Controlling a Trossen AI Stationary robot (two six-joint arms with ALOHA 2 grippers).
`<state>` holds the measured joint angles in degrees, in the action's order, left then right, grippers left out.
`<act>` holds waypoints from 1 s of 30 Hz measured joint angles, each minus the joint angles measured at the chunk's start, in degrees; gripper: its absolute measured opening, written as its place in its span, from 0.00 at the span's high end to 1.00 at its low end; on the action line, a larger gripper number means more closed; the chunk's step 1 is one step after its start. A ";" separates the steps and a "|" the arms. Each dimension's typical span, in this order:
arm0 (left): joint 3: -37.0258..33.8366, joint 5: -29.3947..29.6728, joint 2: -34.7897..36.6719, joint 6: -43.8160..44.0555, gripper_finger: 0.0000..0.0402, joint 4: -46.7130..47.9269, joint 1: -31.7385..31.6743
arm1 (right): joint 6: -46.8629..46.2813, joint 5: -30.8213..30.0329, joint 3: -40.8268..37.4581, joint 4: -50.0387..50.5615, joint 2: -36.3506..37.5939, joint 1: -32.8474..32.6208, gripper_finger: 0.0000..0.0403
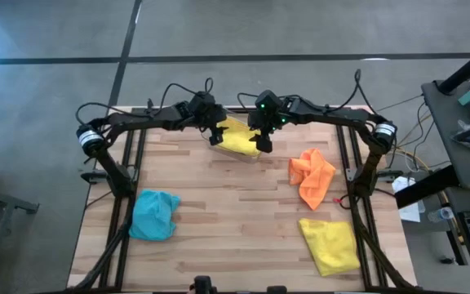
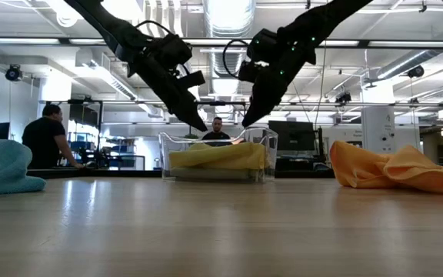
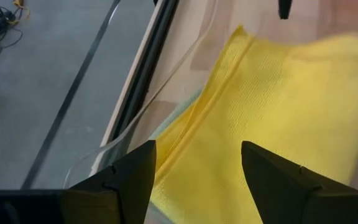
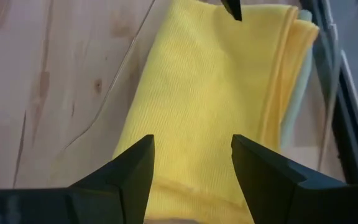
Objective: Fold microfiber towels
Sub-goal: Fold the blue microfiber cloth
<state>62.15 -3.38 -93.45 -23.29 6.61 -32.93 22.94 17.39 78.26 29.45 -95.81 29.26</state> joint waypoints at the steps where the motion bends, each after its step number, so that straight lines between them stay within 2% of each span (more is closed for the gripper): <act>1: 0.00 -0.91 0.64 0.50 0.45 0.02 0.00 | -0.35 0.06 0.00 0.05 0.84 0.00 0.49; 6: -0.04 -10.35 6.14 5.76 0.45 -1.04 0.03 | -2.64 3.62 -1.48 -0.92 6.32 -0.28 0.49; 10: -1.64 -18.98 10.98 13.67 0.45 -7.18 0.98 | -5.26 5.55 -6.82 -5.18 11.63 -1.67 0.49; 14: -7.65 -19.98 14.46 21.15 0.45 -22.06 5.26 | -10.68 5.49 -16.11 -13.25 17.82 -4.82 0.49; 19: -17.74 -19.50 16.69 26.81 0.45 -44.97 12.80 | -17.37 4.05 -30.39 -28.60 26.31 -12.52 0.49; 22: -22.95 -17.52 16.81 28.92 0.45 -56.32 17.36 | -23.04 -0.60 -37.87 -35.44 30.84 -18.12 0.49; 25: -26.18 -15.52 16.79 28.97 0.45 -63.15 21.28 | -28.96 -8.42 -44.68 -40.03 34.55 -25.09 0.49; 30: -27.32 -13.75 17.46 30.95 0.45 -62.95 25.64 | -35.34 -24.10 -53.59 -46.48 37.11 -38.46 0.49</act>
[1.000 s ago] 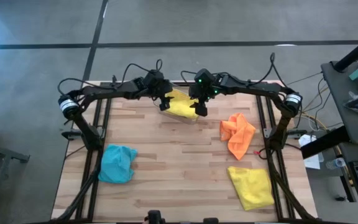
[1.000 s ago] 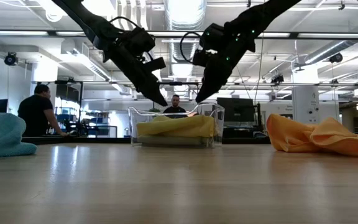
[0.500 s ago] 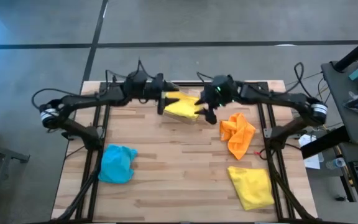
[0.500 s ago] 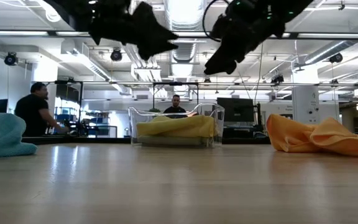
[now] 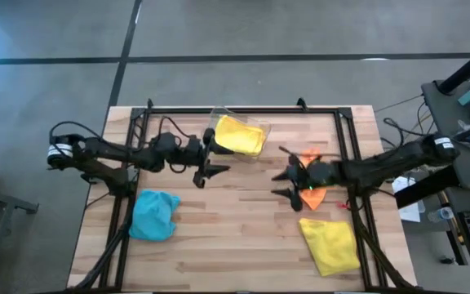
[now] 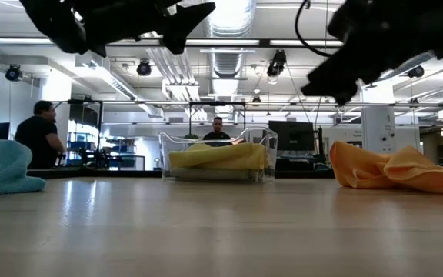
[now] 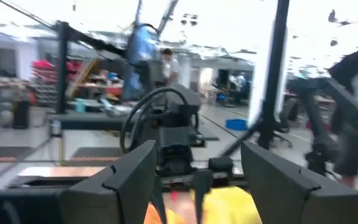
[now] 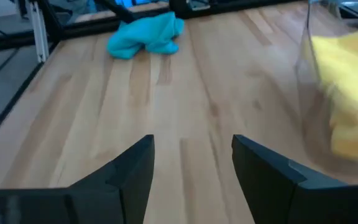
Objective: Fold microfiber towels
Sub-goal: Fold the blue microfiber cloth
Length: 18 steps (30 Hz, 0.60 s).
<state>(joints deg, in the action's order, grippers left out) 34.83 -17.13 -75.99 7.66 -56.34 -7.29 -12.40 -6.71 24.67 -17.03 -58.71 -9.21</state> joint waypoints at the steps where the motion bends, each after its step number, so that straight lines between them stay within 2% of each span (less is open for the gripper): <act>1: -0.48 -0.07 0.00 -0.02 0.45 0.23 0.92 | -0.97 -2.49 -1.07 -0.56 0.20 -2.42 0.49; 6: -2.08 -0.13 -0.04 -0.50 0.45 0.20 2.75 | -6.02 -14.17 -5.03 -4.76 -0.76 -13.65 0.49; 10: -2.41 -0.08 -0.73 0.85 0.45 0.27 2.98 | -5.61 -21.07 -5.78 -9.19 -2.12 -18.06 0.49; 18: -2.49 -0.19 -3.72 8.04 0.45 1.62 5.09 | -5.69 -21.99 -2.07 -11.22 -6.77 -18.69 0.49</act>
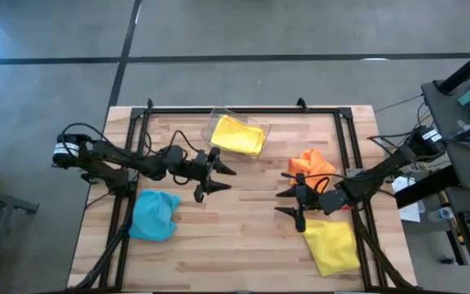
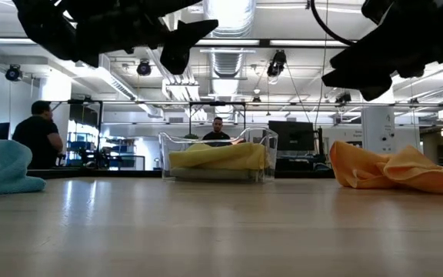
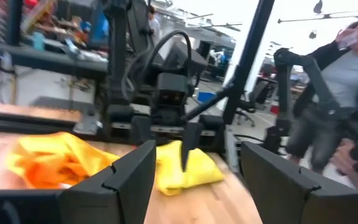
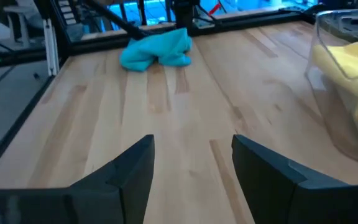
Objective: Fold microfiber towels
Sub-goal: Fold the blue microfiber cloth
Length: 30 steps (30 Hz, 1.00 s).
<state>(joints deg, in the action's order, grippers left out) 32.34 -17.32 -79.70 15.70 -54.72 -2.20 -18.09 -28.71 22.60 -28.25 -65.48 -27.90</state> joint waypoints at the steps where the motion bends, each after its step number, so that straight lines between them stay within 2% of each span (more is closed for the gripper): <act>1: 0.00 -0.10 0.00 0.46 0.45 0.05 0.35 | 0.00 0.02 0.70 0.06 -1.23 0.00 0.49; 12: 0.00 -0.04 0.64 0.47 0.45 0.20 3.39 | 0.00 1.78 7.90 1.99 -14.22 -0.89 0.49; 16: 0.00 -0.02 1.01 0.44 0.45 0.15 3.72 | 0.47 7.78 9.49 0.20 -13.85 -1.72 0.49; 22: 0.00 0.26 1.11 0.03 0.45 -0.17 3.72 | 1.38 7.71 9.68 -0.99 -10.53 -4.64 0.49; 30: 0.42 0.20 1.11 -0.06 0.45 -0.22 3.82 | 2.12 5.81 9.35 -0.72 -10.51 -6.12 0.49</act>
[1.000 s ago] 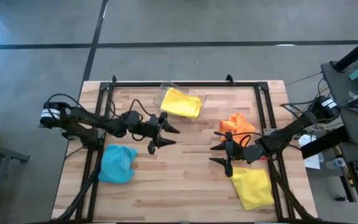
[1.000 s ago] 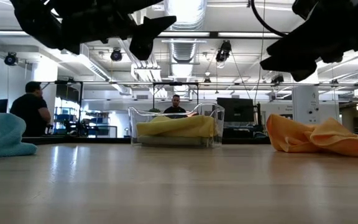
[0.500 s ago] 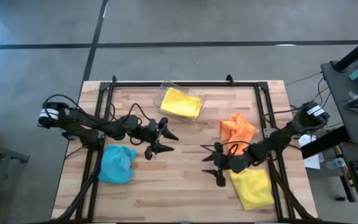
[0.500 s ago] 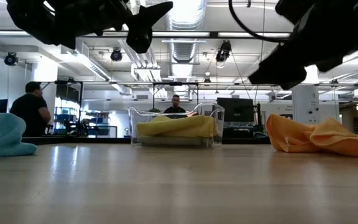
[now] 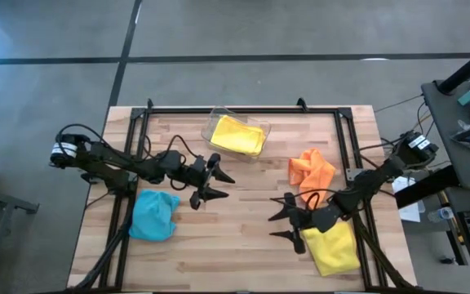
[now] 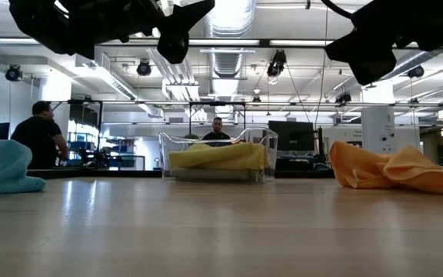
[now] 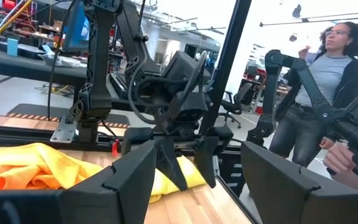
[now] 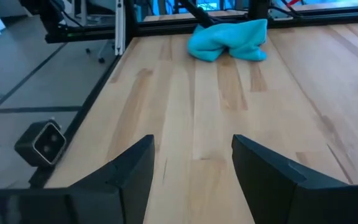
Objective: Fold microfiber towels
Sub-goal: Fold the blue microfiber cloth
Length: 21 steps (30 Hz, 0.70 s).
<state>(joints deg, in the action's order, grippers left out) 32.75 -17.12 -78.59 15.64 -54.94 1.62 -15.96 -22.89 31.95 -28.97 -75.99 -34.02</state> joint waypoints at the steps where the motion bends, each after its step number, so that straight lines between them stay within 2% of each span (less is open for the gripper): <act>1: 0.01 -0.39 0.00 -0.15 0.45 -0.04 0.10 | 0.05 -0.11 -0.06 0.04 0.00 0.00 0.49; 9: -0.17 -2.27 0.00 -2.46 0.45 0.22 1.16 | 2.58 -0.26 -0.10 -0.24 0.52 0.02 0.49; 13: 0.50 -2.58 0.00 -0.73 0.45 -0.18 4.11 | 2.55 -0.90 -0.10 -0.16 0.23 0.02 0.49; 21: 3.18 -2.76 0.64 -6.05 0.45 -1.65 8.36 | 2.61 -1.18 0.09 -0.05 -0.20 0.15 0.49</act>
<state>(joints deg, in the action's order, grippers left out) 35.94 -19.88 -77.94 9.58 -56.59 9.98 -13.35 -24.08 32.04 -29.03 -76.18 -33.87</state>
